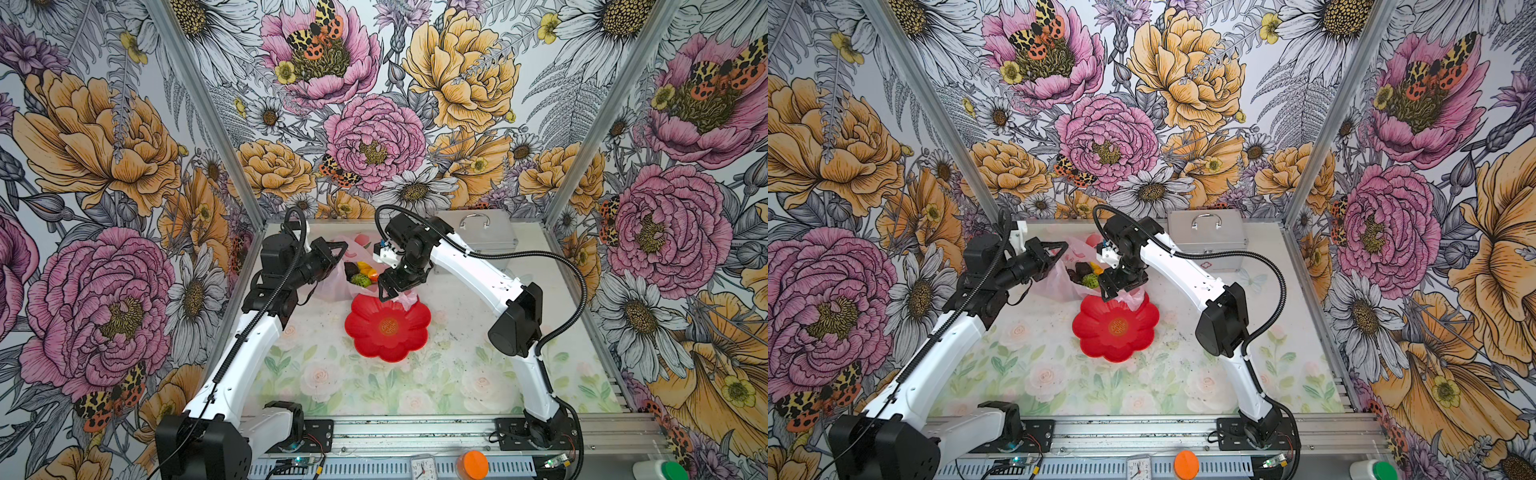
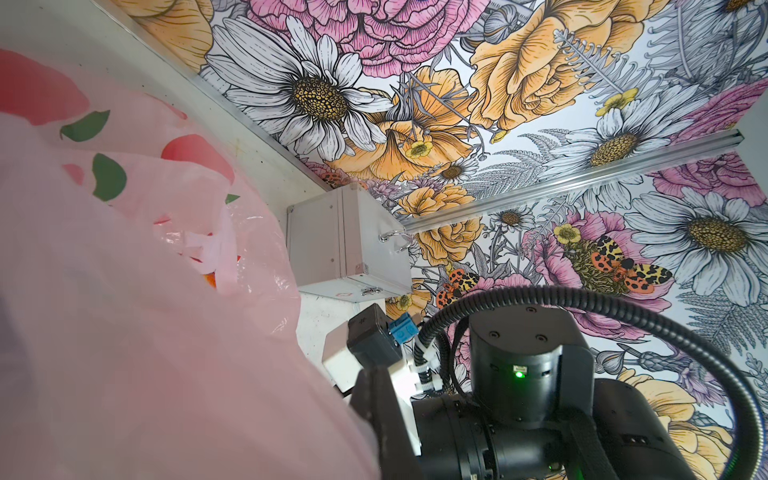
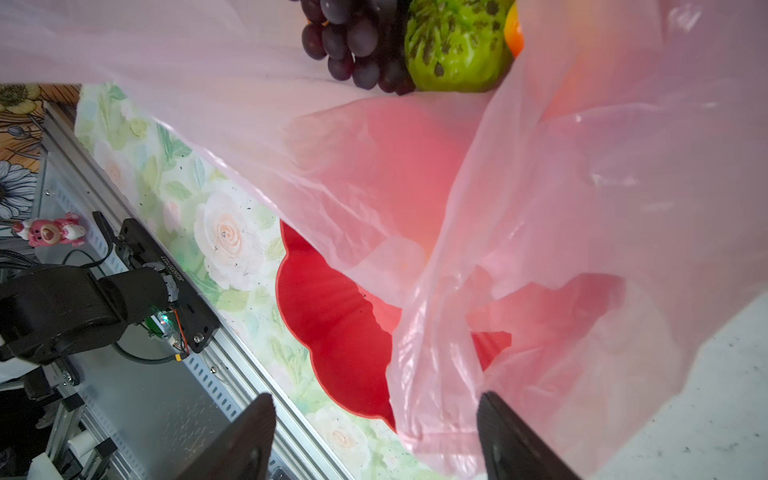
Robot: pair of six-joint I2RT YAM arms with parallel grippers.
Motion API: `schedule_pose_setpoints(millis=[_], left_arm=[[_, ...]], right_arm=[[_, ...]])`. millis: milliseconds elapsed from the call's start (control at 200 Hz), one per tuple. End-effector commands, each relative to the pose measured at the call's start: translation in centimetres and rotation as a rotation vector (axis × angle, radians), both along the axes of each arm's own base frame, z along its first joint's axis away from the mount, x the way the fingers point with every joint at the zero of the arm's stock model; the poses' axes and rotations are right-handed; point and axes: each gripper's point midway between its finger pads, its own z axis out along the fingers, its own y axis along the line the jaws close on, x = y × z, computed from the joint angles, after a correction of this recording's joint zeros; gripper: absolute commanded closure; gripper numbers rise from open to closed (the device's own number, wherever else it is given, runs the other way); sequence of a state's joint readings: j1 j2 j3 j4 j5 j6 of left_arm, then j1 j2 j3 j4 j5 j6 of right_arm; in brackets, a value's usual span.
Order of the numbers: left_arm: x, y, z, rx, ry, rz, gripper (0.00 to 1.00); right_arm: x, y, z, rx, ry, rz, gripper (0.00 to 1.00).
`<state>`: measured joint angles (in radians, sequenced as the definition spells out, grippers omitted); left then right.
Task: Place the fruits into the plastic bag
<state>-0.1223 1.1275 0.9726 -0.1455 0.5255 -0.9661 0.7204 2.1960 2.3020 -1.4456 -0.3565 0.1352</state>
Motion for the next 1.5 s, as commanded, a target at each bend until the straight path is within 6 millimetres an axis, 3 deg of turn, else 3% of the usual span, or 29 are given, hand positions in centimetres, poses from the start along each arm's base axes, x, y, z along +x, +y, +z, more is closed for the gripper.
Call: schedule_pose_setpoints(millis=[0, 345, 570, 730, 901, 1231, 1371, 1496], left_arm=[[-0.3, 0.1, 1.0, 0.011, -0.041, -0.003, 1.00], [-0.2, 0.2, 1.0, 0.012, -0.038, -0.001, 1.00], [-0.2, 0.1, 0.9, 0.012, -0.038, -0.002, 1.00], [-0.2, 0.2, 1.0, 0.012, -0.037, -0.001, 1.00], [-0.3, 0.2, 0.9, 0.013, -0.038, -0.001, 1.00], [-0.5, 0.2, 1.0, 0.012, -0.041, 0.002, 1.00], [-0.5, 0.2, 1.1, 0.012, -0.042, 0.001, 1.00], [-0.5, 0.4, 1.2, 0.015, -0.042, 0.007, 1.00]], right_arm=[[0.4, -0.7, -1.2, -0.057, -0.016, 0.007, 0.23], [0.8, -1.4, -2.9, -0.163, -0.063, 0.024, 0.26], [1.4, -2.2, -3.5, -0.233, -0.105, 0.019, 0.35], [0.9, -1.3, -3.6, -0.200, -0.078, 0.031, 0.42], [-0.5, 0.7, -3.5, -0.091, 0.001, 0.060, 0.58], [-0.4, 1.9, -0.5, 0.049, 0.030, 0.033, 0.91], [1.2, 1.8, 2.3, 0.141, 0.020, -0.027, 0.98], [3.9, 1.7, 5.8, 0.270, -0.008, -0.114, 1.00]])
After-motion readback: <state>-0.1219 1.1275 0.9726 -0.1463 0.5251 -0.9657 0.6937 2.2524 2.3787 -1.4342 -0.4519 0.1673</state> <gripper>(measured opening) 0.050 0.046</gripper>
